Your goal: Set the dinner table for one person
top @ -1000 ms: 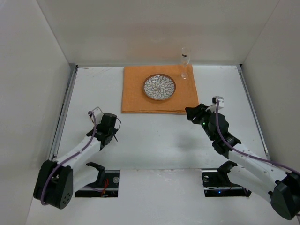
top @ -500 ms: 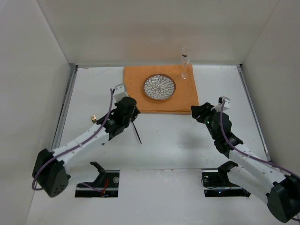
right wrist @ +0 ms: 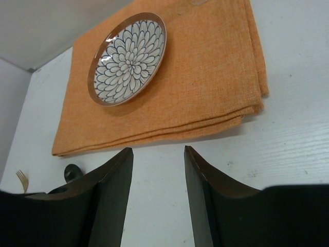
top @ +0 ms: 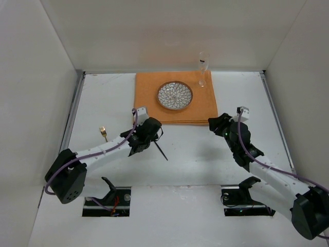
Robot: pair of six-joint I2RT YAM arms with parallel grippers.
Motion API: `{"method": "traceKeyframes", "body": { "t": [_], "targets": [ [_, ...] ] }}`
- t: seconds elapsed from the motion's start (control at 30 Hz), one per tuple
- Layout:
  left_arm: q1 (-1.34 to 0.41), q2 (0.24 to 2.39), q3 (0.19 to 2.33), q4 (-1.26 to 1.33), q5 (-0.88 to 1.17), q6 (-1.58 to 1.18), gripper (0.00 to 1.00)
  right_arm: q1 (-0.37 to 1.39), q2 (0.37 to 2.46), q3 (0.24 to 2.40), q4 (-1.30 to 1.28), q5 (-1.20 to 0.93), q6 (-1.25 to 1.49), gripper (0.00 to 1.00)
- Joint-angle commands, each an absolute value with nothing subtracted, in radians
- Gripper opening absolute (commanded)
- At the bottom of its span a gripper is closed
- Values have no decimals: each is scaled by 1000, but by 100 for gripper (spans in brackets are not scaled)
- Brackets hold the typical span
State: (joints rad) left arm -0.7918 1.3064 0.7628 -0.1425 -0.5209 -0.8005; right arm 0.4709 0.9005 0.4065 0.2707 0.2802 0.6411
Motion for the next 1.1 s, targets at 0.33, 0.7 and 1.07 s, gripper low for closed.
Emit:
{"method": "traceKeyframes", "body": {
  "t": [0.33, 0.7, 1.07],
  "targets": [
    [-909, 1506, 795, -258, -578, -1068, 40, 478, 911, 426, 305, 272, 643, 51],
    [-895, 1585, 788, -181, -563, -1086, 30, 490, 899, 428, 310, 258, 646, 51],
    [-881, 1612, 741, -184, -563, -1069, 10, 481, 856, 416, 298, 258, 646, 51]
  ]
}}
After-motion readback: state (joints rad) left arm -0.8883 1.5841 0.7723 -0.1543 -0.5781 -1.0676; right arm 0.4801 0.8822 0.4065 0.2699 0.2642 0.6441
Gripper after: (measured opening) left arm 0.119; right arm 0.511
